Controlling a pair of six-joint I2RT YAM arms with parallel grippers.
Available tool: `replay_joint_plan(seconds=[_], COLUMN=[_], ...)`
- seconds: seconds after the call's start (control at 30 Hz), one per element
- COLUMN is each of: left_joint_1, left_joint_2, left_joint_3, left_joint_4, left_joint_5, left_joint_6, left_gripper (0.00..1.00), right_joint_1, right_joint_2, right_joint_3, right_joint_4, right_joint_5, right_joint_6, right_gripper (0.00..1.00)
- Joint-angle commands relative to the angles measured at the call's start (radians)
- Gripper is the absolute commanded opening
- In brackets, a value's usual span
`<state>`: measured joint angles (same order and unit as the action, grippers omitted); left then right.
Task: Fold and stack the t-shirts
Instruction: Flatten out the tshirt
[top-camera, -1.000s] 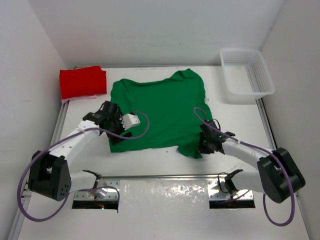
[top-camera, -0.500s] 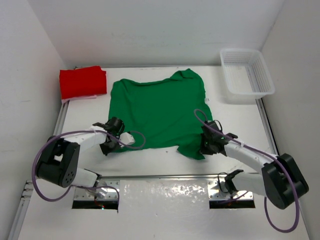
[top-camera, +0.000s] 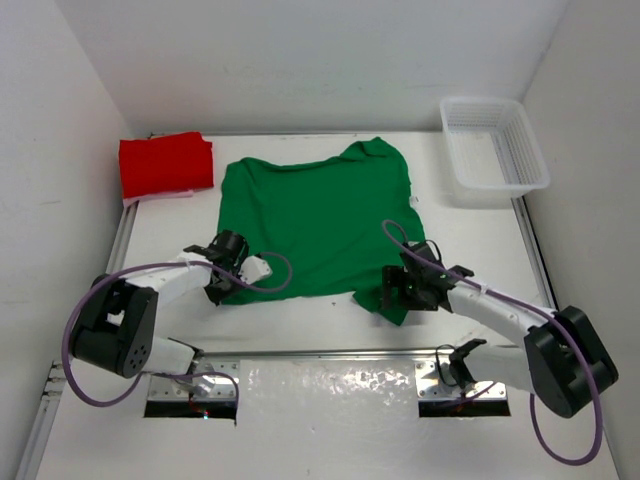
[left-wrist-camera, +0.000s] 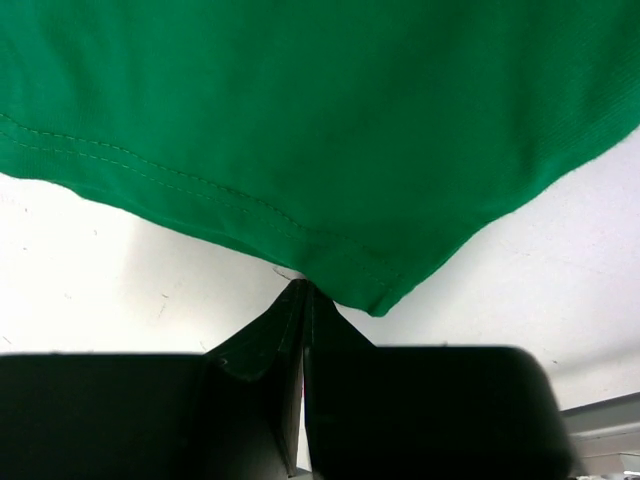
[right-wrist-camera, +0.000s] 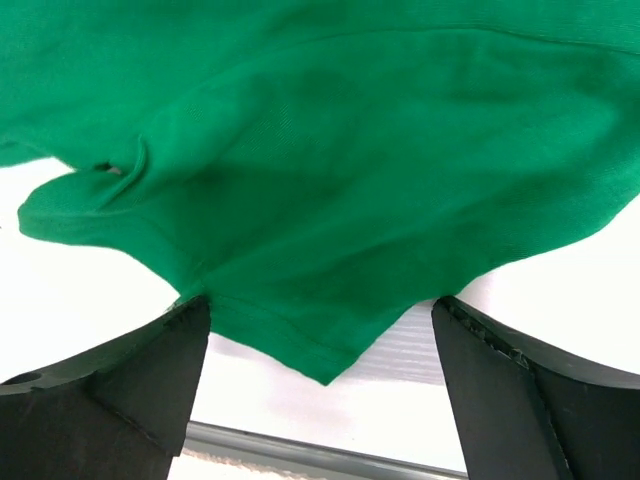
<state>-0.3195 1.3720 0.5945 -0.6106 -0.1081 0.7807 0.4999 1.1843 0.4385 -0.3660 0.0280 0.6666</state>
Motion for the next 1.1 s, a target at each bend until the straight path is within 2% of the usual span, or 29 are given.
replay_joint_plan(seconds=[0.0,0.1,0.23,0.33,0.37,0.4,0.43,0.47,0.5,0.6,0.73,0.8,0.83,0.87,0.9,0.93,0.97,1.0,1.03,1.07], left_joint_1=[-0.004,-0.004,-0.004,-0.004,-0.004,-0.004,-0.004,-0.004,-0.004,-0.003,0.008,0.037,0.048,0.059,0.071,0.091,0.099,0.109,0.129,0.138], left_joint_2=[-0.004,-0.004,-0.005,-0.005,-0.007,-0.008,-0.011,-0.016,-0.031,-0.062,-0.071,-0.047,-0.027,0.004,0.084,0.128,0.225,0.277,0.324,0.422], left_joint_3=[-0.019,-0.015,-0.022,-0.025,-0.024,-0.021,-0.018,-0.013,-0.009,0.004,0.066,0.196,0.197,0.315,0.390,0.563,0.665,0.765,0.991,1.119], left_joint_4=[0.051,0.048,0.051,0.057,0.057,0.057,0.051,0.049,0.051,0.060,0.132,0.208,0.241,0.264,0.294,0.305,0.317,0.321,0.316,0.302], left_joint_5=[0.064,0.064,0.053,0.056,0.056,0.051,0.051,0.051,0.051,0.041,0.004,-0.022,-0.030,-0.036,-0.038,-0.044,-0.056,-0.058,-0.064,-0.073], left_joint_6=[-0.018,-0.018,-0.015,-0.020,-0.021,-0.030,-0.035,-0.043,-0.047,-0.084,-0.167,-0.184,-0.187,-0.199,-0.207,-0.215,-0.231,-0.241,-0.256,-0.297], left_gripper=[0.00,0.00,0.00,0.00,0.00,0.00,0.00,0.00,0.00,0.00,0.00,0.00,0.00,0.00,0.00,0.00,0.00,0.00,0.00,0.00], right_joint_1=[0.003,0.005,0.037,0.037,0.037,0.037,0.037,0.037,0.035,0.013,-0.061,-0.145,-0.177,-0.208,-0.253,-0.270,-0.285,-0.323,-0.343,-0.365], right_joint_2=[0.026,0.109,0.130,0.208,0.263,0.284,0.294,0.290,0.278,0.209,0.140,0.194,0.239,0.288,0.407,0.470,0.535,0.602,0.744,0.821], right_joint_3=[-0.011,0.002,0.026,0.032,0.026,0.017,0.006,-0.004,-0.023,-0.029,0.043,0.190,0.269,0.360,0.588,0.727,1.013,1.165,1.338,1.710], right_joint_4=[0.012,0.007,0.036,0.015,0.015,0.013,0.015,0.021,0.021,0.012,0.048,0.082,0.082,0.067,0.044,0.015,-0.046,-0.085,-0.124,-0.217], right_joint_5=[0.039,0.050,0.064,0.095,0.099,0.093,0.087,0.089,0.096,0.116,0.055,0.005,-0.022,-0.051,-0.077,-0.076,-0.073,-0.073,-0.085,-0.086], right_joint_6=[0.036,0.041,0.031,0.021,0.018,0.019,0.033,0.039,0.053,0.051,0.019,-0.080,-0.081,-0.134,-0.162,-0.221,-0.245,-0.257,-0.257,-0.245], right_gripper=[0.90,0.87,0.83,0.73,0.57,0.46,0.26,0.16,0.00,0.00,0.00,0.00,0.00,0.00,0.00,0.00,0.00,0.00,0.00,0.00])
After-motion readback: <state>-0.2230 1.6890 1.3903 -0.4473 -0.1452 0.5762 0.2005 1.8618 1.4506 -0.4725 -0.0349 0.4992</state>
